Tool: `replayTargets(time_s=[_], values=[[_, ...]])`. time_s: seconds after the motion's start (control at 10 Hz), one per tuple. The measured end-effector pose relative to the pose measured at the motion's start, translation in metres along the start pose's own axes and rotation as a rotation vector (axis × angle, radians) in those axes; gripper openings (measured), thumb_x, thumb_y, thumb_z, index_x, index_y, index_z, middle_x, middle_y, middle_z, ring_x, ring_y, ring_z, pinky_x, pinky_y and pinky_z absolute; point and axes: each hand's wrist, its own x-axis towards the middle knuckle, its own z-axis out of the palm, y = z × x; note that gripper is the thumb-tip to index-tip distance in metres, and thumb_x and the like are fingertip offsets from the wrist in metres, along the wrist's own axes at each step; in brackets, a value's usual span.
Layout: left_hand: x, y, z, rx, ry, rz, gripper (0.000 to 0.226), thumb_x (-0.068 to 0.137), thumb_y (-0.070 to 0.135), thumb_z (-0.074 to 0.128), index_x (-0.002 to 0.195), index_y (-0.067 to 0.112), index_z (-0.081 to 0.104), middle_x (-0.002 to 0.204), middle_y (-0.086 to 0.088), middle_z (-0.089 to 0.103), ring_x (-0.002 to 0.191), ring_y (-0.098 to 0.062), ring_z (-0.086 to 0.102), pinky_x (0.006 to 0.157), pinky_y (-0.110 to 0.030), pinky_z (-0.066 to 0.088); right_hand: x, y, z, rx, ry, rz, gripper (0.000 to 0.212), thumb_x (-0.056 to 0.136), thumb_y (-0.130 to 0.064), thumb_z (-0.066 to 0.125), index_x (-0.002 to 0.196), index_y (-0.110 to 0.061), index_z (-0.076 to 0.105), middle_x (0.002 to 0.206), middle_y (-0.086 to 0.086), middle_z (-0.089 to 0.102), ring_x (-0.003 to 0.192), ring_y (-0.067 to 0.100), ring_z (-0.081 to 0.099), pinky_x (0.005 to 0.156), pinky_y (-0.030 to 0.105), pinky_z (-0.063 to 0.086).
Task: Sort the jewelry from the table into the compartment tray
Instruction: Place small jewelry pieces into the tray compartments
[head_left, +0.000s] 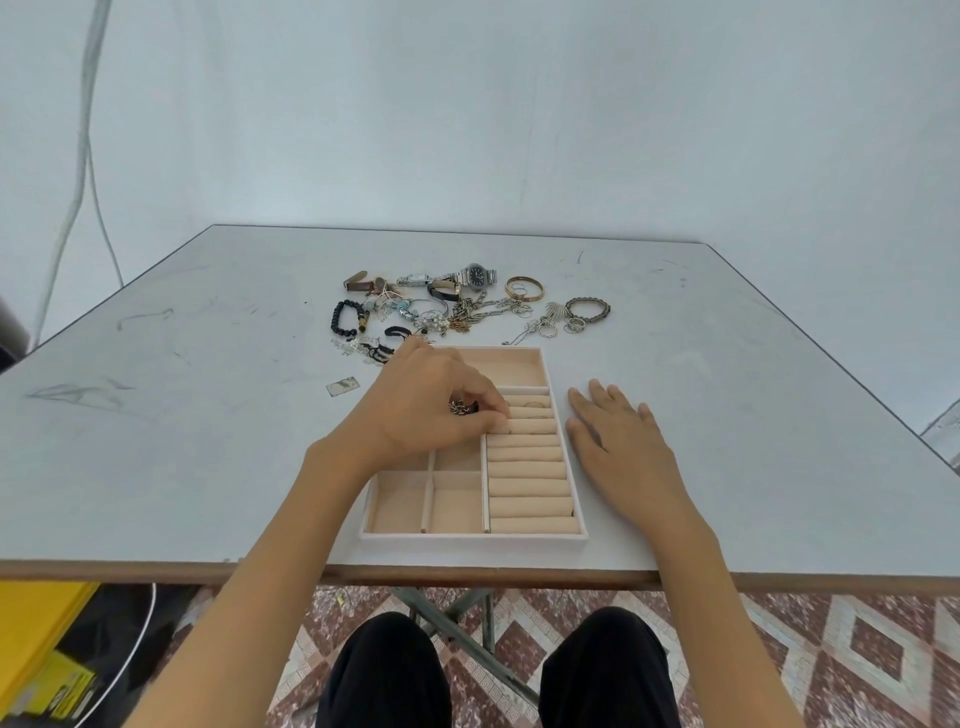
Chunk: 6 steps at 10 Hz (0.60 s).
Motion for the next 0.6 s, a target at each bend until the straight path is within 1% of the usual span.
replayTargets(time_s=[0.1,0.2,0.3,0.4,0.5,0.6], values=[[0.0010,0.0011,0.0005,-0.014,0.000,-0.029,0.022,0.070,0.054,0.065,0.078,0.036,0.076,0.067,0.017,0.070,0.068,0.000,0.060,0.076,-0.040,0.048,-0.0008,-0.0001,-0.0006,0.001,-0.003,0.000,0.048,0.104,-0.032,0.024,0.151,-0.024,0.023,0.161,-0.001,0.011,0.148,0.014,0.003,0.120,0.036,-0.002],[0.0008,0.0018,0.0007,-0.023,0.003,-0.059,0.021,0.067,0.054,0.068,0.077,0.037,0.075,0.066,0.018,0.069,0.069,-0.001,0.061,0.077,-0.042,0.049,-0.0011,-0.0006,-0.0012,0.006,-0.003,-0.002,0.048,0.104,-0.032,0.024,0.151,-0.023,0.023,0.161,-0.001,0.010,0.148,0.014,0.002,0.120,0.035,-0.002],[0.0020,0.0033,0.0009,0.004,-0.006,-0.054,0.020,0.066,0.053,0.069,0.075,0.037,0.075,0.062,0.024,0.064,0.068,-0.001,0.061,0.077,-0.042,0.049,-0.0013,-0.0006,-0.0012,0.008,0.003,-0.005,0.048,0.104,-0.032,0.025,0.151,-0.024,0.024,0.161,-0.001,0.011,0.148,0.014,0.003,0.120,0.036,-0.002],[0.0031,0.0042,0.0006,0.023,-0.013,-0.053,0.019,0.065,0.052,0.068,0.075,0.037,0.075,0.057,0.029,0.057,0.066,0.000,0.061,0.076,-0.040,0.048,-0.0016,-0.0007,-0.0013,0.004,0.003,-0.005,0.048,0.104,-0.032,0.024,0.151,-0.023,0.024,0.161,-0.001,0.011,0.148,0.014,0.003,0.120,0.036,-0.002],[0.0029,0.0018,0.0020,0.020,-0.006,-0.062,0.019,0.065,0.053,0.069,0.074,0.037,0.075,0.058,0.029,0.060,0.065,0.003,0.060,0.075,-0.038,0.048,-0.0013,-0.0008,-0.0013,-0.004,0.002,-0.004,0.048,0.104,-0.032,0.024,0.151,-0.023,0.023,0.161,-0.001,0.011,0.148,0.014,0.003,0.120,0.036,-0.001],[0.0025,0.0012,0.0027,0.020,-0.018,-0.069,0.017,0.066,0.053,0.068,0.074,0.039,0.074,0.060,0.028,0.062,0.067,0.004,0.060,0.074,-0.031,0.046,-0.0011,-0.0011,-0.0012,-0.004,0.005,-0.001,0.048,0.104,-0.032,0.025,0.151,-0.023,0.023,0.160,-0.001,0.011,0.148,0.014,0.003,0.120,0.035,-0.002]])
